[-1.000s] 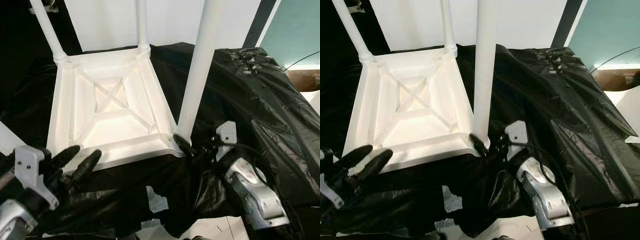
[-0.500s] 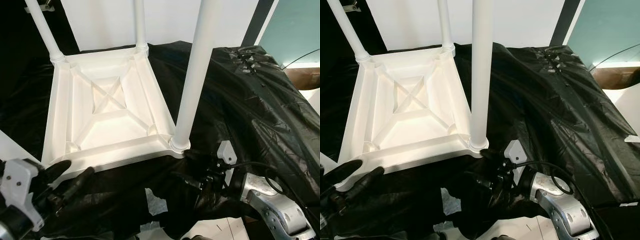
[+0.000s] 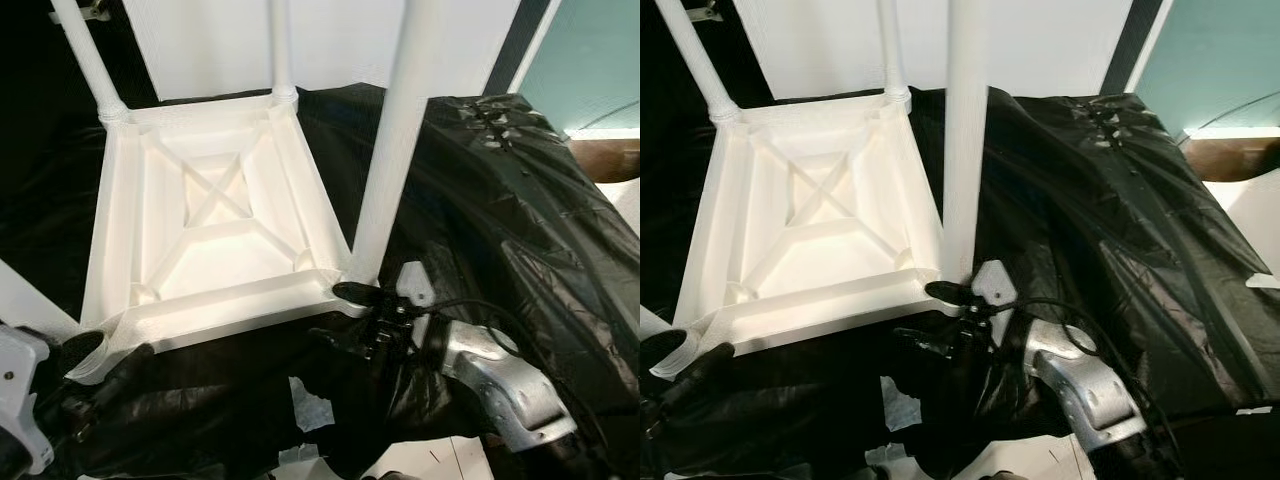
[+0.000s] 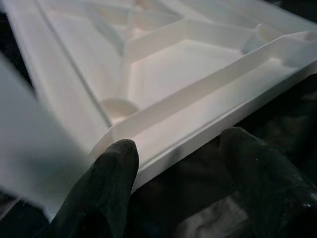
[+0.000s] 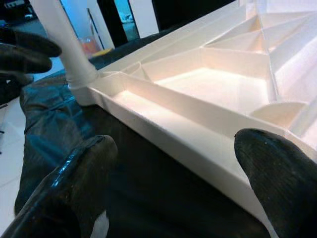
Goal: Building children table
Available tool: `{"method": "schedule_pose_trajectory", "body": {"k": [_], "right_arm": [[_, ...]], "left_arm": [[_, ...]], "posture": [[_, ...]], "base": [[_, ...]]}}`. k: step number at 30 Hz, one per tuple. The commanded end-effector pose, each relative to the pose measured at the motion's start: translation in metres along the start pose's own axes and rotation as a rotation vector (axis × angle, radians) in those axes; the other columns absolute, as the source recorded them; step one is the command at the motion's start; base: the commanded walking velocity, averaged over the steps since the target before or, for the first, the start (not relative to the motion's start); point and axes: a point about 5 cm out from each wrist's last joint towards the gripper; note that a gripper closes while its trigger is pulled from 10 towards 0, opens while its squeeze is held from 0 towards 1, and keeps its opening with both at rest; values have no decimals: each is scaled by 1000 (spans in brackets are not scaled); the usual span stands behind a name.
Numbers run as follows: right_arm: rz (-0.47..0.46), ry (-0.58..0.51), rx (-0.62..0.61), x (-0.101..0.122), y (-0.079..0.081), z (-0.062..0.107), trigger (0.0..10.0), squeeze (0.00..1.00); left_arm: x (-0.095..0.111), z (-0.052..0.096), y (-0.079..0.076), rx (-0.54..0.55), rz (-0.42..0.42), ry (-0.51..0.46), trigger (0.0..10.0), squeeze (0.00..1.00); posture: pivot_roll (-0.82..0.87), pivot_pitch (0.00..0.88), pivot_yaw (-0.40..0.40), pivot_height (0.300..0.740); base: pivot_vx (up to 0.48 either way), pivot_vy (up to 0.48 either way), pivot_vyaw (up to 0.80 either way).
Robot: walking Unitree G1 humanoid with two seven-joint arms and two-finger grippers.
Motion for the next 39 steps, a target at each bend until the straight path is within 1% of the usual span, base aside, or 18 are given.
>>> {"method": "schedule_pose_trajectory", "body": {"k": [1, 4, 5, 6, 8, 9, 10, 11, 13, 15, 16, 18, 19, 20, 26, 32, 36, 39], "right_arm": [[15, 7, -10, -3, -2, -4, 10000, 0], [12, 4, -11, -5, -3, -8, 10000, 0], [5, 1, -13, -6, -5, -11, 10000, 0], [1, 1, -17, -7, -6, -14, 10000, 0], [1, 1, -17, -7, -6, -14, 10000, 0], [-2, 2, -20, -9, -8, -15, 10000, 0], [-2, 2, -20, -9, -8, -15, 10000, 0], [-5, 3, -27, -10, -10, -15, 10000, 0], [-5, 3, -27, -10, -10, -15, 10000, 0], [-6, 3, -35, -11, -11, -15, 10000, 0], [-5, 0, -45, -12, -12, -15, 10000, 0], [1, -8, -61, -13, -15, -17, 10000, 0], [1, -8, -61, -13, -15, -17, 10000, 0], [4, -13, -67, -14, -17, -18, 10000, 0], [6, -20, -71, -13, -17, -19, 10000, 0], [11, -23, -74, -13, -18, -19, 10000, 0], [16, -19, -83, -14, -20, -18, 10000, 0], [20, -21, -89, -14, -21, -18, 10000, 0]], "left_arm": [[-2, 6, 6, 65, -8, 14, 10000, 0], [-3, 10, 9, 99, -7, 24, 10000, 0], [-5, 16, 9, 111, -4, 29, 10000, 0], [-6, 22, 8, 107, -6, 41, 10000, 0], [-6, 22, 8, 107, -6, 41, 10000, 0], [-8, 29, 5, 91, -5, 62, 10000, 0], [-8, 29, 5, 91, -5, 62, 10000, 0], [-11, 35, 1, 70, -5, 99, 10000, 0], [-11, 35, 1, 70, -5, 99, 10000, 0], [-12, 38, 2, 87, -13, 112, 10000, 0], [-14, 38, 9, 140, -1, 113, 10000, 0], [-13, 32, 22, 270, -24, 80, 10000, 0], [-13, 32, 22, 270, -24, 80, 10000, 0], [-12, 27, 27, 328, -38, 54, 10000, 0], [-10, 16, 28, 364, -32, -7, 10000, 0], [-11, 5, 33, 411, 14, -44, 10000, 0], [-7, -6, 28, 372, 51, -107, 10000, 0], [-9, -14, 28, 384, 88, -128, 10000, 0]], "posture": [[244, 88, -73, 740], [245, 88, -74, 740], [252, 86, -81, 740], [258, 86, -86, 740], [258, 86, -86, 740], [261, 86, -87, 740], [261, 86, -87, 740], [267, 90, -91, 740], [267, 90, -91, 740], [263, 95, -89, 740], [263, 95, -89, 740], [257, 102, -87, 740], [257, 102, -87, 740], [257, 102, -87, 740], [245, 106, -84, 740], [235, 109, -82, 740], [229, 110, -79, 740], [224, 111, -73, 740]], "base": [[0, 0, 0], [0, 0, 0], [0, 0, 0], [0, 0, 0], [0, 0, 0], [0, 0, 0], [0, 0, 0], [0, 0, 0], [0, 0, 0], [0, 0, 0], [0, 0, 0], [0, 0, 0], [0, 0, 0], [0, 0, 0], [0, 0, 0], [0, 0, 0], [0, 0, 0], [0, 0, 0]]}}
Point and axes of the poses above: a point about 5 cm out from each wrist's last joint towards the gripper, its own z axis pointing back from the gripper into the wrist, its own x axis along the axis of the wrist's last joint, y = z × x, and after that the axes turned 1 degree about z, right-handed
